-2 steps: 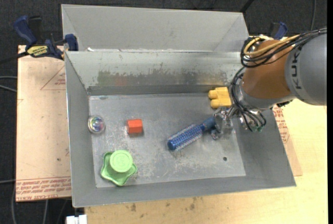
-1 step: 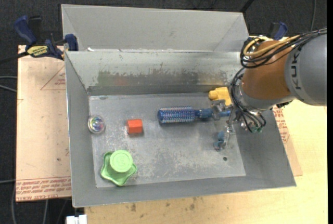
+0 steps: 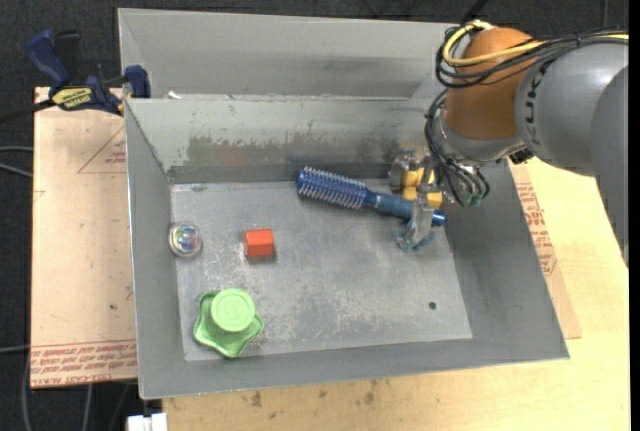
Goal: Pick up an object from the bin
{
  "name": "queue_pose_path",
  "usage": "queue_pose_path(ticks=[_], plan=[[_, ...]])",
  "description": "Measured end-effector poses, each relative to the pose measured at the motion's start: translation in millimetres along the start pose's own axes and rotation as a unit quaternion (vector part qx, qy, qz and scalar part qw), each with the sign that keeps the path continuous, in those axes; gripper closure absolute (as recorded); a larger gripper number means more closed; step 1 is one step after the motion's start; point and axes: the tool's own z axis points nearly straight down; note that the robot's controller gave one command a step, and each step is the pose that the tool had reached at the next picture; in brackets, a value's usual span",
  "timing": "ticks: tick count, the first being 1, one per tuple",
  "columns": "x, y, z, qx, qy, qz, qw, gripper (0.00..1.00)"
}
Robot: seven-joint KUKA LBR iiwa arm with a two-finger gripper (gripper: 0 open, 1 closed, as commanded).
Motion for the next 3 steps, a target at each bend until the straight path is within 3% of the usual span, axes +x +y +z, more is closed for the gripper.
queue_pose_path(ticks=[1, 2, 3], plan=[[24.9, -0.1, 0.1, 0.001, 0.0004, -0.035, 0.9994, 0.00], [2.1, -3.9, 0.8, 0.000, 0.0020, -0.009, 1.0000, 0.00], [2.4, -3.9, 1.1, 0.000, 0.0015, -0.009, 1.0000, 1.00]])
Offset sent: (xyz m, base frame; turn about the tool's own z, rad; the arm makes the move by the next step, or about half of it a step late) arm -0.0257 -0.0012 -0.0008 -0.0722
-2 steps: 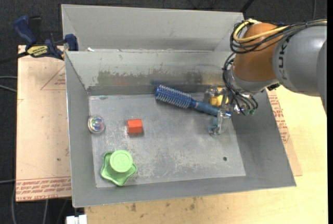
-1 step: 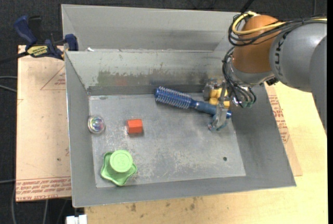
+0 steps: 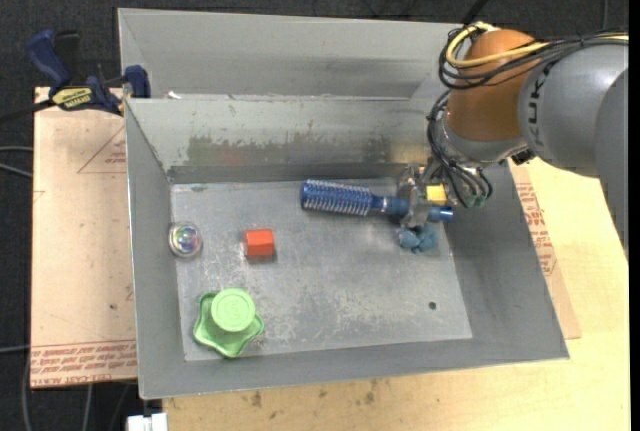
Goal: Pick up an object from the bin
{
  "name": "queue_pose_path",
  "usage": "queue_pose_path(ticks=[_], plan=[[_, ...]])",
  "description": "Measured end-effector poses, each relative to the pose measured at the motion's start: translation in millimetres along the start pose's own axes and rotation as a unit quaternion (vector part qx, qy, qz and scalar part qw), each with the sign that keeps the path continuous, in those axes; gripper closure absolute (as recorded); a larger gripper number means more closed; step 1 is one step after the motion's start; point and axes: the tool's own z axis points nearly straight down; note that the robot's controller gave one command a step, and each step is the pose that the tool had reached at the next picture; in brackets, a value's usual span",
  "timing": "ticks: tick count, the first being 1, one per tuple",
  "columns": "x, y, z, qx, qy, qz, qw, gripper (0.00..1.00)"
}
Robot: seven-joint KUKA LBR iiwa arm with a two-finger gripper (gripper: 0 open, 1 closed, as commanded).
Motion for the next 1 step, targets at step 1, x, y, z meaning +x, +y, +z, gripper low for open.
queue_pose_path(ticks=[1], plan=[[11.1, 8.1, -150.5, 0.002, -0.0052, -0.032, 0.9995, 1.00]])
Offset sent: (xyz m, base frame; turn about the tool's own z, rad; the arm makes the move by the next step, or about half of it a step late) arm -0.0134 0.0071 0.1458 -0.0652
